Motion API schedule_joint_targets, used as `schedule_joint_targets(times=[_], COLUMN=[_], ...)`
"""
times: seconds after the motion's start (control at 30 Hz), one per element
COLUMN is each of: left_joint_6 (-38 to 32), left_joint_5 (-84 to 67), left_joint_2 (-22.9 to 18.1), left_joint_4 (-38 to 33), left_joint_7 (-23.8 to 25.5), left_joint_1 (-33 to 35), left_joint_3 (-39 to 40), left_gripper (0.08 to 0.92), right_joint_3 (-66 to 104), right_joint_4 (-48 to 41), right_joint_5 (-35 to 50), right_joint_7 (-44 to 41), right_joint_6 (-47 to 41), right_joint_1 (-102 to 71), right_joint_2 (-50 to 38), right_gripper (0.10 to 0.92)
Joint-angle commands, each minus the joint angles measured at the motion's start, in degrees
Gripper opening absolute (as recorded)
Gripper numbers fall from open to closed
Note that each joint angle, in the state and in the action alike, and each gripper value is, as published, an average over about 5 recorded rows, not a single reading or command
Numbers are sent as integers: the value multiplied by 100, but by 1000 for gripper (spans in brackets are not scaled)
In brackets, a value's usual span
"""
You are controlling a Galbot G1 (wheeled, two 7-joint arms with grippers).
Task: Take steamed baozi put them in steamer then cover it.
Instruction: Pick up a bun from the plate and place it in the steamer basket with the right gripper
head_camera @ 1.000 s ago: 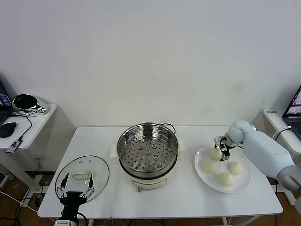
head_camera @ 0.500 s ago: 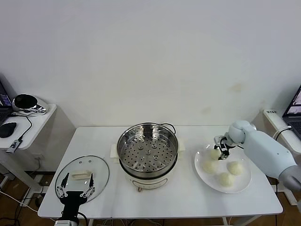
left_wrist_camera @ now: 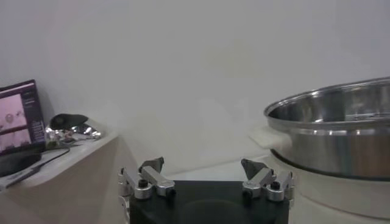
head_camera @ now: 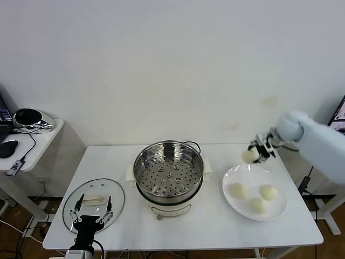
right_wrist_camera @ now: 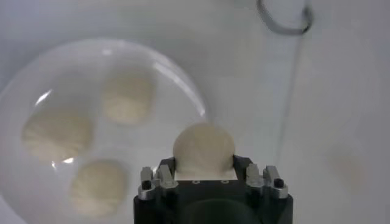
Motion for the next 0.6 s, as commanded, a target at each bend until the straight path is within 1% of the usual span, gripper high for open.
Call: schedule_joint_targets(times=[0.03,0.17,0.3,0.47,0.6], left_joint_6=[-1,6,10,-8,-28], left_joint_5=[-29,-115,-176,-211,-206], left_joint_2=[28,101,149,124,95], left_joint_4=[5,-11,-25,17,18], left_joint_7=[3,11,18,27,25], left_joint_1=[-21,-30,-15,-2,57], left_joint_3=[4,-53,-104,-148,-212], left_gripper=[823,823,823,823,823], right_joint_3=[-1106,-1458,-1620,-1663,-1756], right_joint_4=[517,425,235,-59,-412], right_joint_5=[1064,1466,1660,1641,1410], right_joint_7=[-14,136,275,392,401], right_joint_6=[21,202,415,753,1281], right_joint_1=[1541,1848,1858,1571,1368], right_joint_2=[101,738,1480,2477,3093], right_gripper=[595,600,602,605,610])
